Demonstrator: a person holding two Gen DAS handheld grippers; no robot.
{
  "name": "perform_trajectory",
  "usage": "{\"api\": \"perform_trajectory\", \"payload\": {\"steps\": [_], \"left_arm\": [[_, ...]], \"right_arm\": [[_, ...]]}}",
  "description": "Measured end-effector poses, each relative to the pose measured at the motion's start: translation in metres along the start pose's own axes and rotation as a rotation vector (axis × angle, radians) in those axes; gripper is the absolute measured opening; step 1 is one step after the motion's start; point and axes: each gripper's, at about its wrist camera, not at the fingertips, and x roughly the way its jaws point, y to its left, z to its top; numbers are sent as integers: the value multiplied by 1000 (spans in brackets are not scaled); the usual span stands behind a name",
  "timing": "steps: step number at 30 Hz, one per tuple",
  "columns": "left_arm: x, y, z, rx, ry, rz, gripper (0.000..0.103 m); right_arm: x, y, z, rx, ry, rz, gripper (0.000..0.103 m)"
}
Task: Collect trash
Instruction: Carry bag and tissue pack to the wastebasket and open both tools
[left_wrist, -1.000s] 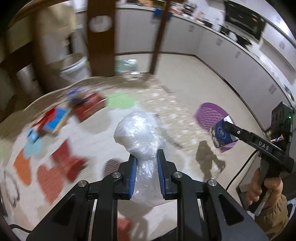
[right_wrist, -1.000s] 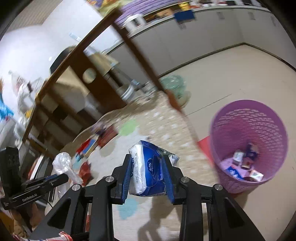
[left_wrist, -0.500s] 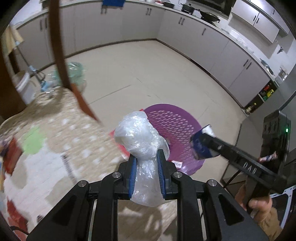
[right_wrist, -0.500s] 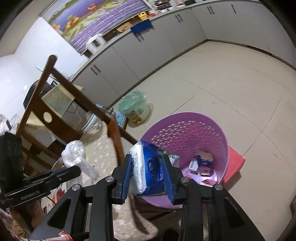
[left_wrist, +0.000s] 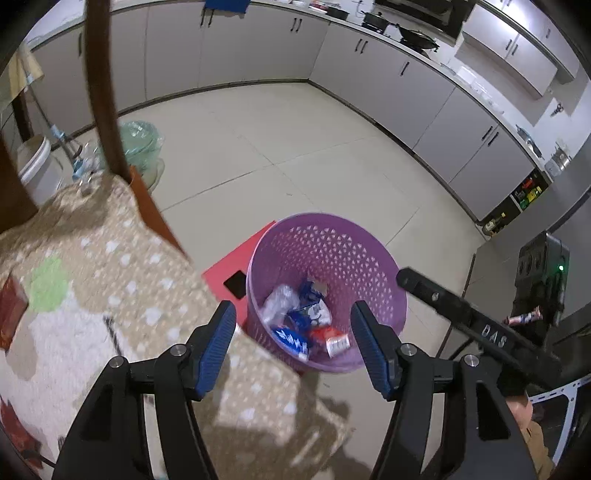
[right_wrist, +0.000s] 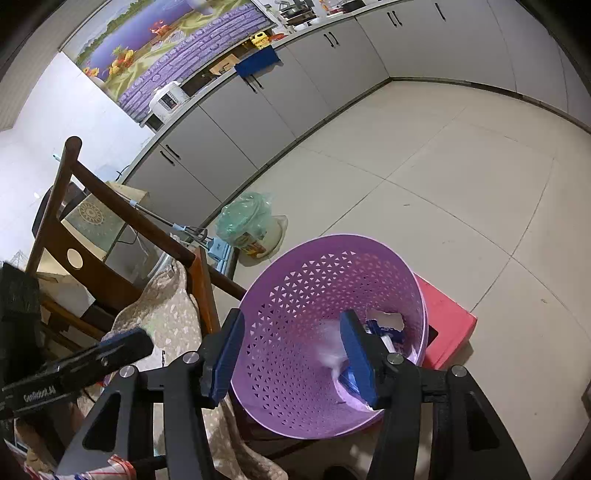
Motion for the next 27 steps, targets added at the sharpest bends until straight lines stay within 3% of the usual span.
{"api": "perform_trajectory", "payload": {"steps": [8, 16, 21, 27], "left_arm": [[-22, 24, -34, -73, 21, 54, 63], [-63, 53, -67, -98, -30, 133, 67], [-93, 99, -96, -191, -54, 181, 67], [-134, 174, -144, -370, -97, 279, 68]], "right_arm": [[-11, 23, -15, -37, -8, 1, 68], [-13, 60, -34, -95, 11, 19, 71], [-11, 95, -48, -149, 37, 39, 74], [1, 137, -68, -227, 84, 64, 75]]}}
